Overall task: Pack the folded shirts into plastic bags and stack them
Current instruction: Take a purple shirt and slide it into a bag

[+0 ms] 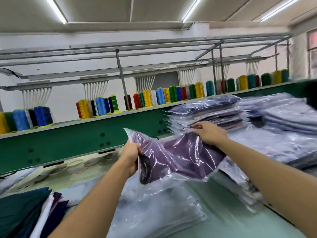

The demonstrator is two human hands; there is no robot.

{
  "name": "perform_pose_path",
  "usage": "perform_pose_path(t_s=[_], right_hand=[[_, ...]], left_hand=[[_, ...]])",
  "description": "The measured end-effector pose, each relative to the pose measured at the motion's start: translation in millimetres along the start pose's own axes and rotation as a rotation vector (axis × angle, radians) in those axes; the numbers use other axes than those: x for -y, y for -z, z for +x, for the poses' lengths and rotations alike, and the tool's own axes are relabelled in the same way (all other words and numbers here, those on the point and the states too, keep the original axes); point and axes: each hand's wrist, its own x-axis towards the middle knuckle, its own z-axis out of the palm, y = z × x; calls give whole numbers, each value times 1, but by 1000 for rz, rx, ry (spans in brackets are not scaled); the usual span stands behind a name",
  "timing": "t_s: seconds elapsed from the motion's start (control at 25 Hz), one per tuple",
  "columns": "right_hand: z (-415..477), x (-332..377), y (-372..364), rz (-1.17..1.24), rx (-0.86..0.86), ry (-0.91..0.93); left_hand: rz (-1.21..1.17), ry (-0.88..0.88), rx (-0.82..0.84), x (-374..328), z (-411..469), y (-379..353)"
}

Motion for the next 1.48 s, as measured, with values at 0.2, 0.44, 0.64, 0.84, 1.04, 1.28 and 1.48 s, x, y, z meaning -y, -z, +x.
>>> perform_pose_path(t_s=[0.2,0.44,0.64,0.84,1.04,1.28,1.48], right_hand=[[9,-75,50,-181,-188,-74],[31,-183,70,-290,-268,-139],[74,-260,73,-418,-201,-230],[96,-313,68,-570,-153,-323],[105,-324,46,-611,-3,-180],[120,-305,16,-351,216,41],[128,-318,11,-327,333,9]], left_hand=[[-82,46,107,12,12,-84],[-140,132,286,51,33,-187],[14,222,356,87,67,-242],[422,134,136,117,91,-252],[1234,-385,52,121,107,-255],[1424,-199,498,136,128,-298],[1471,-88,542,149,140,-307]])
